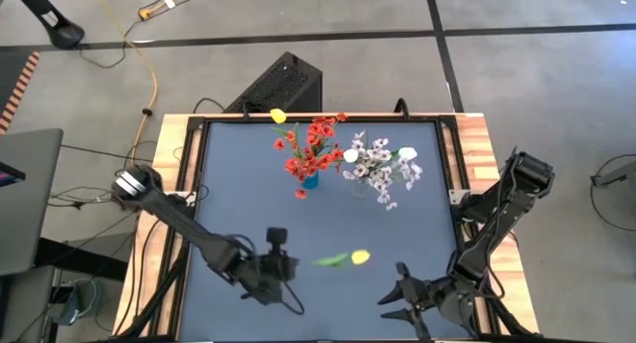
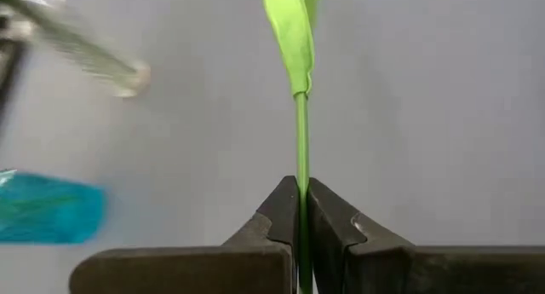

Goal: Sort flowers into vase by color
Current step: Put the yellow tulip into the blue vase

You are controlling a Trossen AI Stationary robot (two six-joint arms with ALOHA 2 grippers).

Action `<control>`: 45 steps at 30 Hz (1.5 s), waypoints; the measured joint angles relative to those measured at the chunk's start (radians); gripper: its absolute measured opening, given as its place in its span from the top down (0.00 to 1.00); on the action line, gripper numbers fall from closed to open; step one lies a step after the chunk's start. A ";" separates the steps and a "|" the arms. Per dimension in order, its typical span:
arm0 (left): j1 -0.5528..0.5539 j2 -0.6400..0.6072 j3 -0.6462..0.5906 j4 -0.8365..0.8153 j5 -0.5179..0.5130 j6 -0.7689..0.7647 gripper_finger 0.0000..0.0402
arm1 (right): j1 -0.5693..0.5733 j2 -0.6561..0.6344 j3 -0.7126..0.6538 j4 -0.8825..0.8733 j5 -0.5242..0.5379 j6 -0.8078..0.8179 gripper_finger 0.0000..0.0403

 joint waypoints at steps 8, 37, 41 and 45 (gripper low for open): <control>0.001 -0.298 -0.422 0.788 0.054 0.127 1.00 | -0.027 0.001 0.000 -0.003 0.128 -0.166 0.58; 0.220 0.178 -0.359 1.919 0.501 0.360 1.00 | -0.492 0.225 0.000 0.701 -0.263 -0.735 0.58; 0.240 0.178 -0.359 1.905 0.506 0.338 1.00 | -0.516 0.230 0.006 0.712 -0.293 -0.737 0.58; 0.259 0.178 -0.359 1.904 0.528 0.315 1.00 | -0.545 0.230 0.014 0.712 -0.293 -0.743 0.58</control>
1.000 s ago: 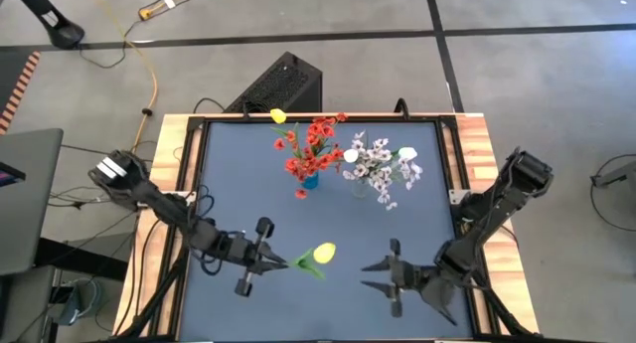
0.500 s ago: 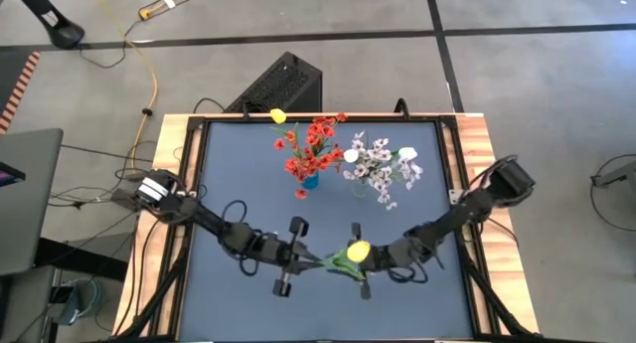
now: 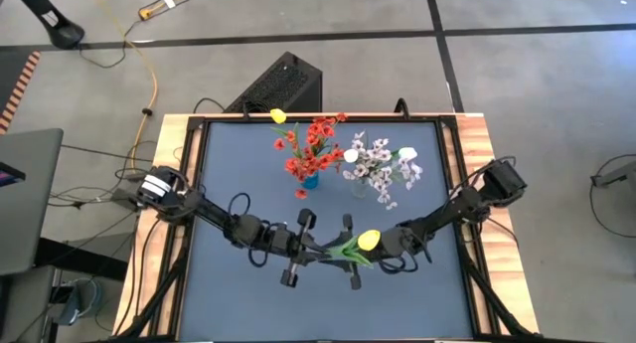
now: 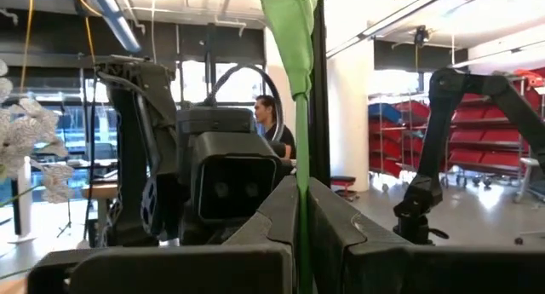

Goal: Sort flowers into vase by color
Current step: Put the yellow tulip into the blue vase

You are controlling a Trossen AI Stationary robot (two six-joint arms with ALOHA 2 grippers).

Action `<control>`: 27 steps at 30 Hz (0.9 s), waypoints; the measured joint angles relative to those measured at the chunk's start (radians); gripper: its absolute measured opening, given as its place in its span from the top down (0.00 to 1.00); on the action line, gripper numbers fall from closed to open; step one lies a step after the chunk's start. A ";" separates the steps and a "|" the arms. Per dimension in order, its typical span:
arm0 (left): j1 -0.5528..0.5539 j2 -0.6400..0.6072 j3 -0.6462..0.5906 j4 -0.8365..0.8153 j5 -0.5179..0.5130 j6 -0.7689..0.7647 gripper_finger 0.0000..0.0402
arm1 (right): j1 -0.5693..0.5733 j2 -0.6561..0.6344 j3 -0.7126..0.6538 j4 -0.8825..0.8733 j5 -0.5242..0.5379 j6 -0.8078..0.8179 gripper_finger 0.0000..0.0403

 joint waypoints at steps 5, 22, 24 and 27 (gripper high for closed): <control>0.013 0.000 0.000 -0.019 0.014 -0.012 1.00 | -0.017 0.000 0.011 0.000 -0.002 -0.020 0.58; 0.016 -0.002 0.000 -0.068 -0.013 0.008 0.98 | -0.014 0.000 0.018 -0.079 -0.050 -0.017 0.95; 0.016 -0.002 0.000 -0.094 -0.016 0.019 0.95 | -0.014 0.000 0.018 -0.110 -0.052 0.002 0.95; 0.017 -0.002 0.000 -0.147 -0.028 0.021 0.88 | -0.015 -0.001 0.018 -0.189 -0.055 0.058 0.95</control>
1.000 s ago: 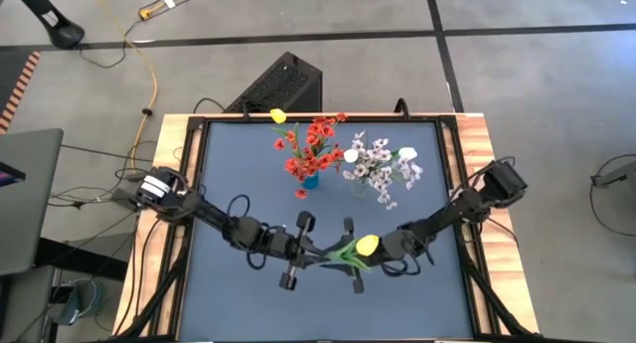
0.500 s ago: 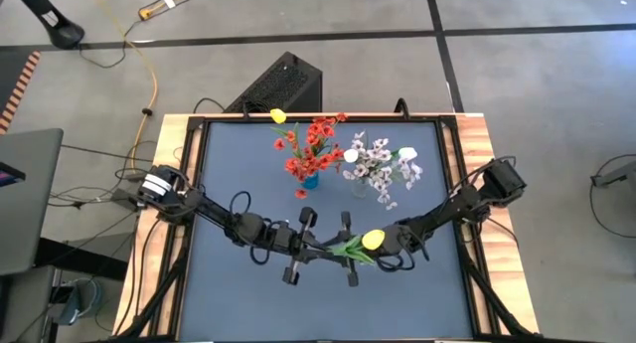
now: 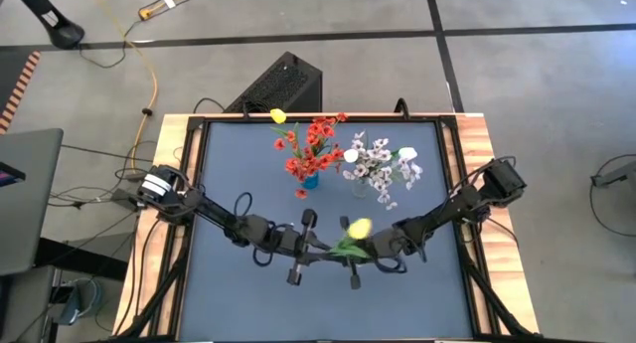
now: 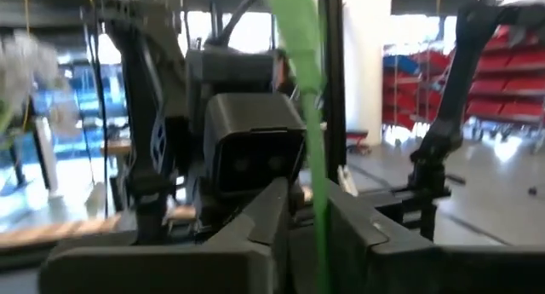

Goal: Sort flowers into vase by color
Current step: Put the yellow tulip into the blue vase

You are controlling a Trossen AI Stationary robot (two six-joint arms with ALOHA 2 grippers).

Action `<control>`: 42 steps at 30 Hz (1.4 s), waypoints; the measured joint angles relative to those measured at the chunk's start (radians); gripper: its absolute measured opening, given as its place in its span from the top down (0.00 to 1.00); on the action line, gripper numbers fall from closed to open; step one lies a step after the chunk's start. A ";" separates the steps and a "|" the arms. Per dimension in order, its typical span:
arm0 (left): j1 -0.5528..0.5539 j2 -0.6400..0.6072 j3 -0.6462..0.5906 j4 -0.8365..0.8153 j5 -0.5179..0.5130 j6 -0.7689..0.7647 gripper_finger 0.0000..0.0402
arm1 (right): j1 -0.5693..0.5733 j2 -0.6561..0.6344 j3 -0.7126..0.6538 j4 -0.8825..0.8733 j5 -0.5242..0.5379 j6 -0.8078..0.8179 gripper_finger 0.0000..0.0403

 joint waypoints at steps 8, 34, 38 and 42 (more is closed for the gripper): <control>0.040 0.000 0.000 -0.128 0.026 -0.111 0.71 | 0.000 0.000 0.000 -0.164 -0.003 0.145 0.95; 0.070 -0.095 -0.012 -0.358 0.089 -0.130 0.67 | -0.034 0.000 0.000 -0.277 -0.025 0.185 0.95; 0.070 -0.095 -0.012 -0.380 0.088 -0.130 0.70 | -0.034 0.000 0.000 -0.292 -0.026 0.185 0.94; 0.070 -0.123 -0.012 -0.453 0.085 -0.127 0.75 | -0.034 0.000 0.000 -0.295 -0.026 0.185 0.95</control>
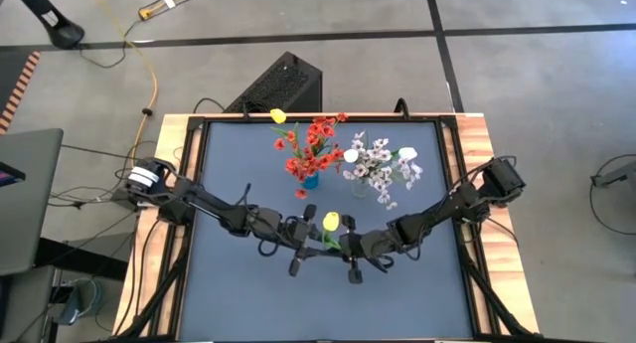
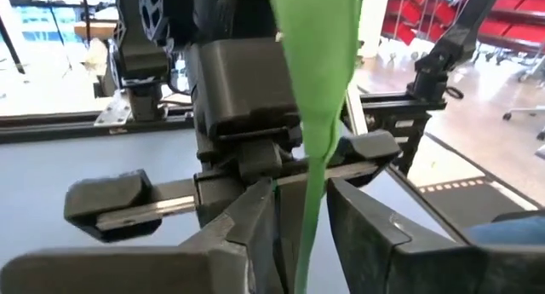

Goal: Sort flowers into vase by color
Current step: Put the yellow tulip into the blue vase

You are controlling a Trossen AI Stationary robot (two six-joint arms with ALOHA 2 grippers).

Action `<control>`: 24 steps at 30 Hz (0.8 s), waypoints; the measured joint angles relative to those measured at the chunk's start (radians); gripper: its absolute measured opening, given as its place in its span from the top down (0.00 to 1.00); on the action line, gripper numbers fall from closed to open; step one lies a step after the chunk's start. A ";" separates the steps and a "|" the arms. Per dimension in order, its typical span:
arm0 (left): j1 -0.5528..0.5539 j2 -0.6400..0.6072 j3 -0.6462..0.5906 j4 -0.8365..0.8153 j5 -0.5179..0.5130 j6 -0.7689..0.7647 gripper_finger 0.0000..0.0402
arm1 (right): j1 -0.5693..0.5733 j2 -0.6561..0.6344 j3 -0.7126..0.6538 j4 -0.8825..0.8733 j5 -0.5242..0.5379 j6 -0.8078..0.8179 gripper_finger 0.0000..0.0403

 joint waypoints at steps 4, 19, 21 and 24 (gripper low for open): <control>0.000 -0.030 0.000 -0.016 -0.002 0.015 0.79 | -0.006 0.000 0.000 0.000 0.000 -0.004 0.95; 0.000 -0.036 0.000 -0.076 -0.002 0.010 0.82 | -0.019 0.000 0.000 0.000 -0.011 -0.009 0.95; 0.000 -0.036 0.000 -0.074 -0.002 0.010 0.82 | -0.019 0.000 0.000 0.000 -0.018 -0.010 0.95; 0.000 -0.036 0.000 -0.075 -0.002 0.009 0.82 | -0.019 0.000 0.000 0.000 -0.025 -0.010 0.95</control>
